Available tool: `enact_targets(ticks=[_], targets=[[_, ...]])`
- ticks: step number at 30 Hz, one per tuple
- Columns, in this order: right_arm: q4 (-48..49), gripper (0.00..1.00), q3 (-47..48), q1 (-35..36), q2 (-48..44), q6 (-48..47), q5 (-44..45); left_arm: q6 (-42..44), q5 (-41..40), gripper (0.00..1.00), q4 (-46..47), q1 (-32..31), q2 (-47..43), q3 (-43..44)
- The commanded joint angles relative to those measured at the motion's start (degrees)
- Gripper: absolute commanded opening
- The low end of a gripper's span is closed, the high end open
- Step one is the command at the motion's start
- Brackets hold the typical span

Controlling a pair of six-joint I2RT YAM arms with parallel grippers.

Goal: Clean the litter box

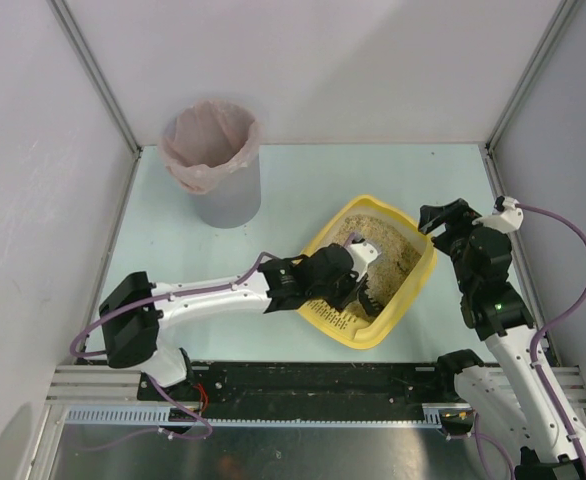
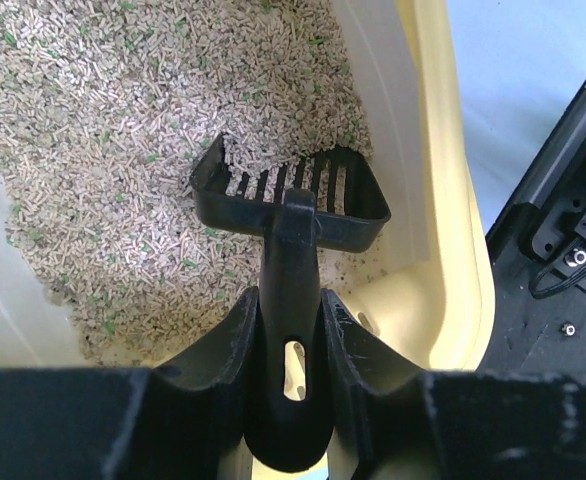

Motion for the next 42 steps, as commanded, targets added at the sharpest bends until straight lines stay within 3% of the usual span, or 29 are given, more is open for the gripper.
enact_targets(ticks=[1,12,42], targets=[[1.46,0.80,0.16,0.18,-0.73,-0.72,2.01,-2.27,-6.55,0.00,2.46,-0.23,-0.46,-4.55],[1.46,0.80,0.25,0.18,-1.08,-0.37,1.48,-5.35,-9.37,0.00,10.81,-0.76,0.77,-9.83],[0.94,0.80,0.25,0.18,-4.25,-1.16,1.92,-0.25,-12.09,0.00,19.08,-1.99,15.36,-4.73]])
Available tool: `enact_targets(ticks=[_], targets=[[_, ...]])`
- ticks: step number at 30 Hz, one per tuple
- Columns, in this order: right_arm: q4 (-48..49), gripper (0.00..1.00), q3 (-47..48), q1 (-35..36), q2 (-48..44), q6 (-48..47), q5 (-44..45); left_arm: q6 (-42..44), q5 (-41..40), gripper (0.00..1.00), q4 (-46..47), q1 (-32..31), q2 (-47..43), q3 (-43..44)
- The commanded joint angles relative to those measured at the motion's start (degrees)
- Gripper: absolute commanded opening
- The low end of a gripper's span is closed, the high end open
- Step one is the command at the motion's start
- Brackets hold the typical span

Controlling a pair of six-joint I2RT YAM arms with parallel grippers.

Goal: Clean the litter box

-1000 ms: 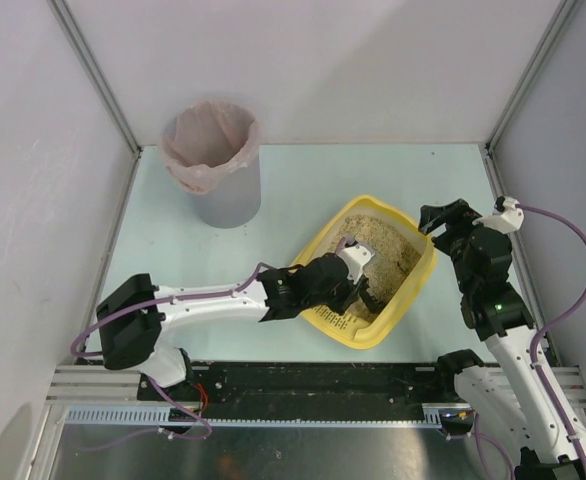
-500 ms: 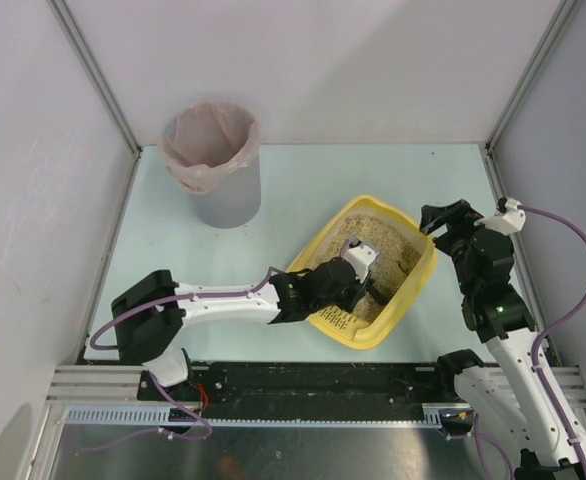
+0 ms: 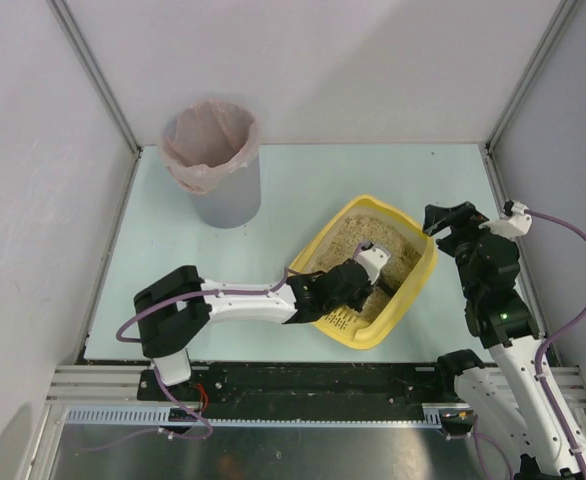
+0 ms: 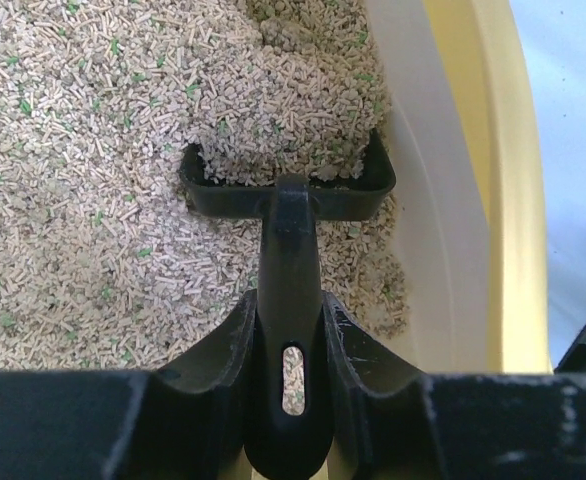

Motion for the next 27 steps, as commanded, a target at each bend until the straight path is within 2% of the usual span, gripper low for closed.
enact_targets(ticks=[1,13,27], targets=[[0.96,0.80,0.32,0.18,-0.84,-0.72,1.68,2.52,-1.08,0.00,-5.01,0.42,5.33,0.77],[1.13,0.80,0.32,0.18,-0.84,-0.72,1.51,2.79,-0.99,0.00,-4.39,0.42,10.08,4.03],[1.31,0.80,0.32,0.18,-0.13,-0.72,1.24,-0.11,-4.41,0.00,-0.71,0.50,4.64,0.61]])
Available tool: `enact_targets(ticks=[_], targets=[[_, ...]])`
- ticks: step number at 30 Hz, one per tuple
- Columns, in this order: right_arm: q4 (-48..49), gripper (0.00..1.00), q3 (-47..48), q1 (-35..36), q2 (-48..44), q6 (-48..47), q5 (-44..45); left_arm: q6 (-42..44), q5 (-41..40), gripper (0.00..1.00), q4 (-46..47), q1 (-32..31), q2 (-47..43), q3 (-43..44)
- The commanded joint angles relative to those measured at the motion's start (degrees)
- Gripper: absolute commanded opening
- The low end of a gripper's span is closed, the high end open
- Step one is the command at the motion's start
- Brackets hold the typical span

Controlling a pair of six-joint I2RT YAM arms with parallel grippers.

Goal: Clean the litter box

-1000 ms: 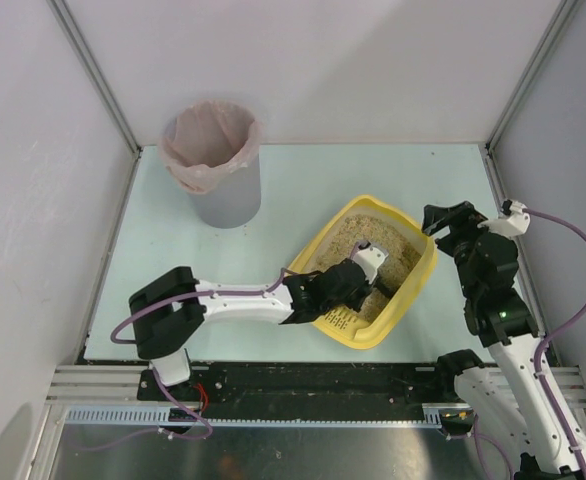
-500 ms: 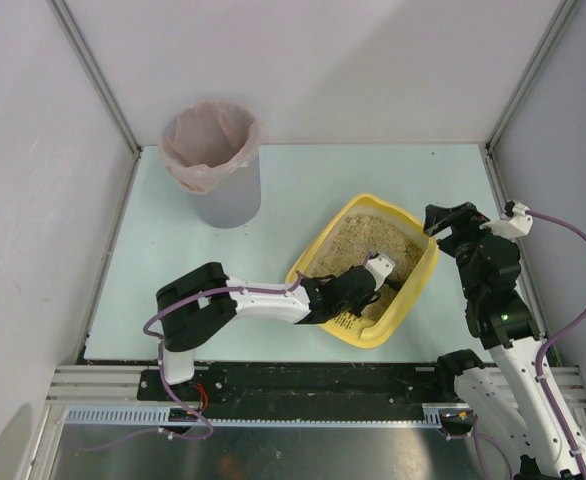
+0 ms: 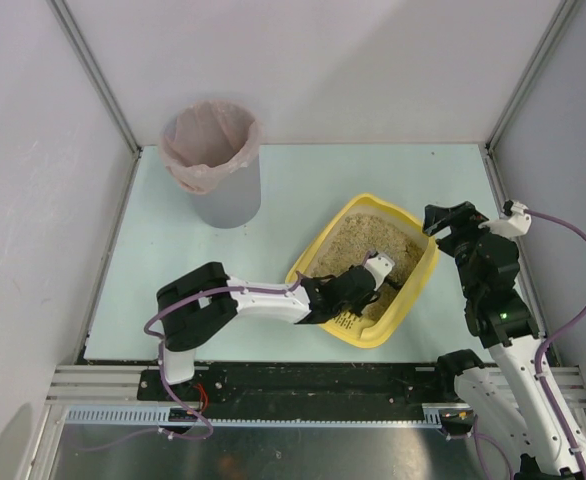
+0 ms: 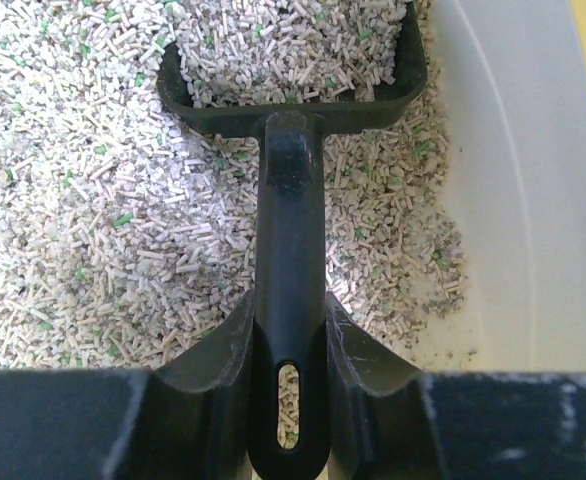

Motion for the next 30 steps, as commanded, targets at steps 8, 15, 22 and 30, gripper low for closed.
enact_targets(ticks=[8,15,22,30], targets=[[1.68,0.80,0.25,0.18,0.81,-0.13,0.69,-0.17,-5.41,0.00,6.05,0.46,-7.02,-6.02],[1.51,0.80,0.34,0.18,0.63,-0.39,0.69,0.27,-7.17,0.00,8.33,0.46,-8.69,-7.95],[1.51,0.80,0.34,0.18,0.98,-0.39,0.34,3.43,-8.40,0.00,17.56,0.46,-12.38,-14.45],[1.59,0.80,0.34,0.18,0.99,-0.30,0.25,7.91,-7.26,0.00,21.08,0.46,-15.10,-16.65]])
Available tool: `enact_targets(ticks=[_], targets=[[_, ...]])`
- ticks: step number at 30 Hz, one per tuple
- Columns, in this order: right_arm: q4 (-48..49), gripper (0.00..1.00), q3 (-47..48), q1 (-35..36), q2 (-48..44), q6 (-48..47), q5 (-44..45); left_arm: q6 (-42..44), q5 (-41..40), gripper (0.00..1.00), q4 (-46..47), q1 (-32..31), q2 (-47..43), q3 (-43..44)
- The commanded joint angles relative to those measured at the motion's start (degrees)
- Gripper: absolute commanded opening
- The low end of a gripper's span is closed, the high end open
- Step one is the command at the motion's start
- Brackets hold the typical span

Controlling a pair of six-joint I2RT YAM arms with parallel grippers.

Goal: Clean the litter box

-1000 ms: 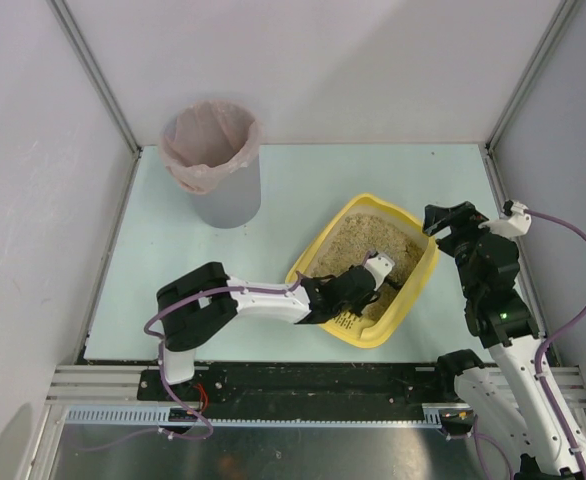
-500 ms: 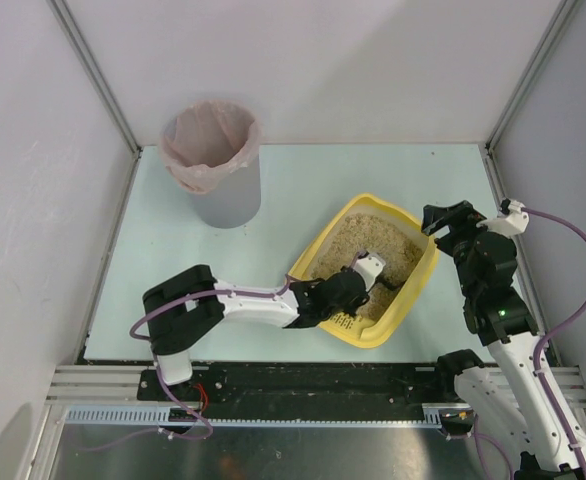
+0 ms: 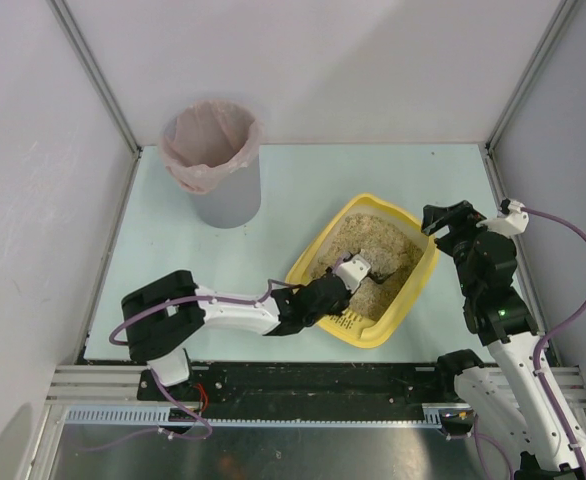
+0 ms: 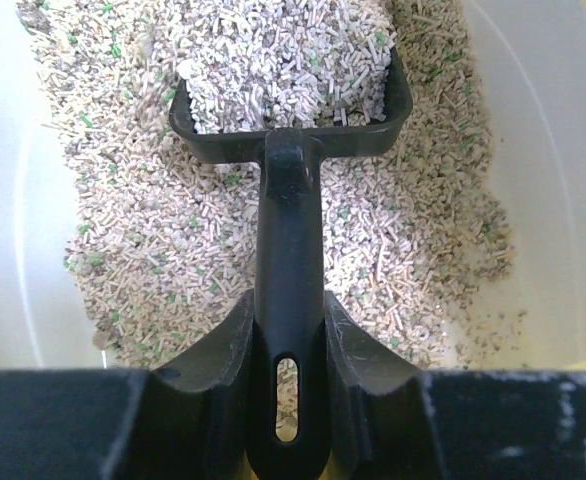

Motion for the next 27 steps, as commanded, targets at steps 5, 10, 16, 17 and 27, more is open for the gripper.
enact_targets(ticks=[5,10,16,17,27], targets=[[1.38,0.80,0.34,0.18,-0.52,-0.59,0.69,6.83,-0.13,0.00,9.53,0.28,-7.80,-4.69],[1.38,0.80,0.25,0.18,-0.79,-0.59,0.87,9.21,1.72,0.00,12.61,0.28,-13.07,-8.91],[1.02,0.80,0.25,0.18,-1.32,-0.94,1.22,10.88,2.68,0.00,14.54,0.28,-18.17,-12.94],[0.85,0.80,0.34,0.18,-1.58,-1.11,1.39,10.97,3.56,0.00,15.33,0.28,-18.96,-13.74],[1.11,0.80,0.34,0.17,-1.32,-1.11,1.57,15.71,2.94,0.00,22.11,-0.15,-24.06,-20.43]])
